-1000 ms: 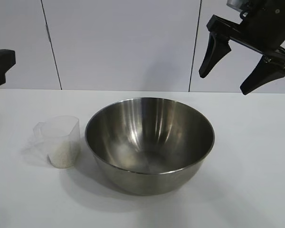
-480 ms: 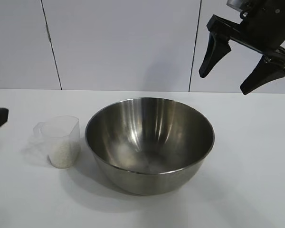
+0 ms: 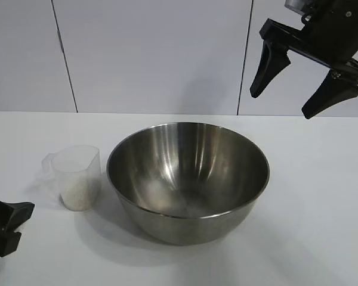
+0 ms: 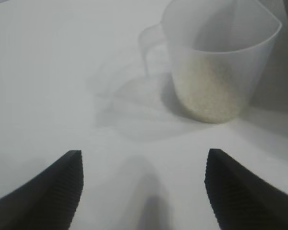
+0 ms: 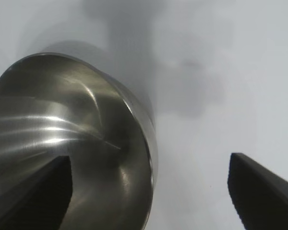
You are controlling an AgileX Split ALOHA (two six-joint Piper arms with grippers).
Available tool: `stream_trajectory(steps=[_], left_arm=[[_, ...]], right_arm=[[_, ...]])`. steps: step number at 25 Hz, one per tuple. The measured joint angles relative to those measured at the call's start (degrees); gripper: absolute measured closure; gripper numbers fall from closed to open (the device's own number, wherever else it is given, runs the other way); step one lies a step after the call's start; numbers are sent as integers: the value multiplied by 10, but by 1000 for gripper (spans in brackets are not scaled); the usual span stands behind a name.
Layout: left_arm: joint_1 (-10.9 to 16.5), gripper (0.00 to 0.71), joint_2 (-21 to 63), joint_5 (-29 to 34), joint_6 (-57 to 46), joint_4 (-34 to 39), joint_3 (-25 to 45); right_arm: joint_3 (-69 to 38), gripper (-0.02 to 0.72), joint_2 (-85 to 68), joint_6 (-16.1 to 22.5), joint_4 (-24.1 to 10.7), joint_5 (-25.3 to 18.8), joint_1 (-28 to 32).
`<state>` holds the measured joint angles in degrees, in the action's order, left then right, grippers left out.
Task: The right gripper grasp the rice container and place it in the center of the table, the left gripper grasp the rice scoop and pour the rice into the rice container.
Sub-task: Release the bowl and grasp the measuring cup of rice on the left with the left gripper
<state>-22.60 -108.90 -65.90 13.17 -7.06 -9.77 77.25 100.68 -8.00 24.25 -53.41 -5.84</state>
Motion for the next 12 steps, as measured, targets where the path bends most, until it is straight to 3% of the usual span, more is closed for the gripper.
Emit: stream_trajectory(steps=[12], left_arm=[[6,195,-53,-2,-1,-6,-50]], right_arm=[[0,93,0,0,-1,-1,0]])
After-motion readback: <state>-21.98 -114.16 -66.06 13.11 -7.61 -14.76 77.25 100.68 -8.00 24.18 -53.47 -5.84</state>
